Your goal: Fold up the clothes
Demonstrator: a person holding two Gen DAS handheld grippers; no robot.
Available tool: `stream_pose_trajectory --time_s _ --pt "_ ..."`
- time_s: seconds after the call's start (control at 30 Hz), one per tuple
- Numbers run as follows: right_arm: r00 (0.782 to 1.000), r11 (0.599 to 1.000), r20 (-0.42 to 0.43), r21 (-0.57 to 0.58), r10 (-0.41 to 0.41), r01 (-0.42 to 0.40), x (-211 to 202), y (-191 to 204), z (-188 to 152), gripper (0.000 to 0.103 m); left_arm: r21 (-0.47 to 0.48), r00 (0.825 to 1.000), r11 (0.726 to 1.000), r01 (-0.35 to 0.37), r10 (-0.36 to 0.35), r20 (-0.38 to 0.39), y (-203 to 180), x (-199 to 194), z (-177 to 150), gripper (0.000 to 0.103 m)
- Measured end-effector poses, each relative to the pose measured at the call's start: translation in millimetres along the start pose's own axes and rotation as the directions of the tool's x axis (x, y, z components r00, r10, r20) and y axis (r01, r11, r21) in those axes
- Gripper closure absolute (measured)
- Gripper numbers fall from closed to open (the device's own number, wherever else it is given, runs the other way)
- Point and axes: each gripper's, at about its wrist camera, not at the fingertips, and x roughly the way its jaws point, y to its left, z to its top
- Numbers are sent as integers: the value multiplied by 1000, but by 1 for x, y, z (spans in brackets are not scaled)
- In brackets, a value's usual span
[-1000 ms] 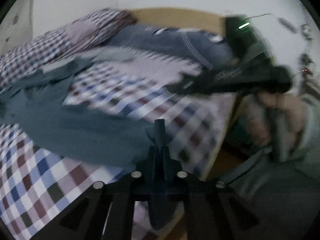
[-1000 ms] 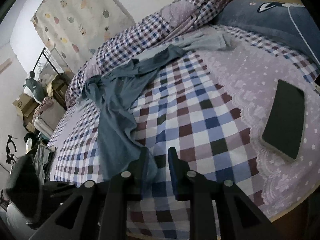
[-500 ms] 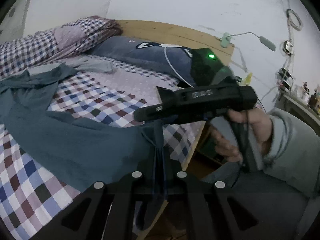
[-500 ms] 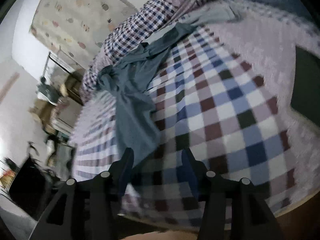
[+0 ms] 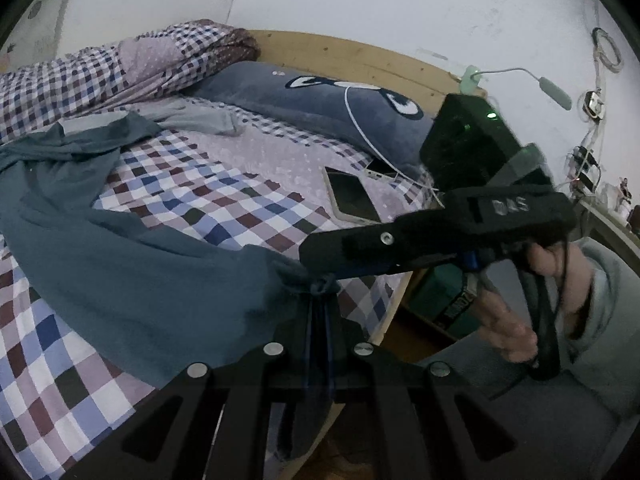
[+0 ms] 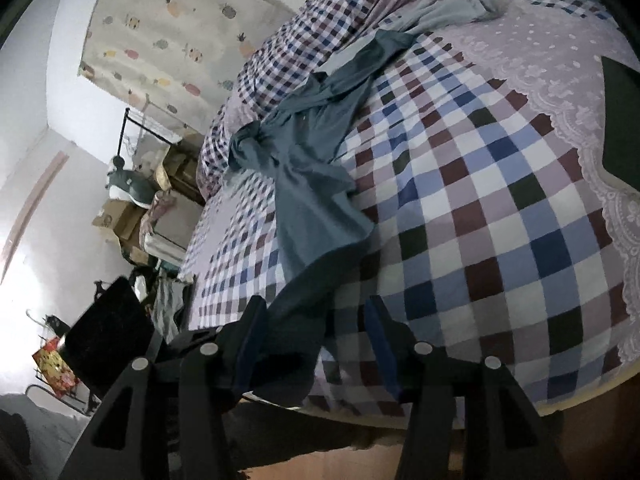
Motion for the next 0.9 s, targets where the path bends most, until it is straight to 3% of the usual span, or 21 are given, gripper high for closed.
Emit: stream_pose_trajectory --time_s 0.27,0.63,0.7,0.77,0.83,0.9 --pt "999 1000 18 4 -31 31 -9 -7 -1 48 -69 1000 998 7 -6 14 10 5 4 99" --pt "999 999 -23 2 -35 35 7 -9 1 49 -54 1000 998 25 -26 -8 3 13 2 99" --pt "998 999 -39 -6 -40 40 16 -7 2 57 -61 999 998 31 -32 -9 5 13 2 99" --pt "998 999 -38 -21 -46 45 18 -5 3 83 -70 999 997 37 -38 -13 6 12 2 98" --pt "997 997 -23 -41 -69 68 17 -2 5 96 -83 999 996 41 -41 -4 10 9 2 92" --pt "996 994 0 -53 -94 94 13 -2 8 97 -104 999 994 45 -44 18 15 3 4 73"
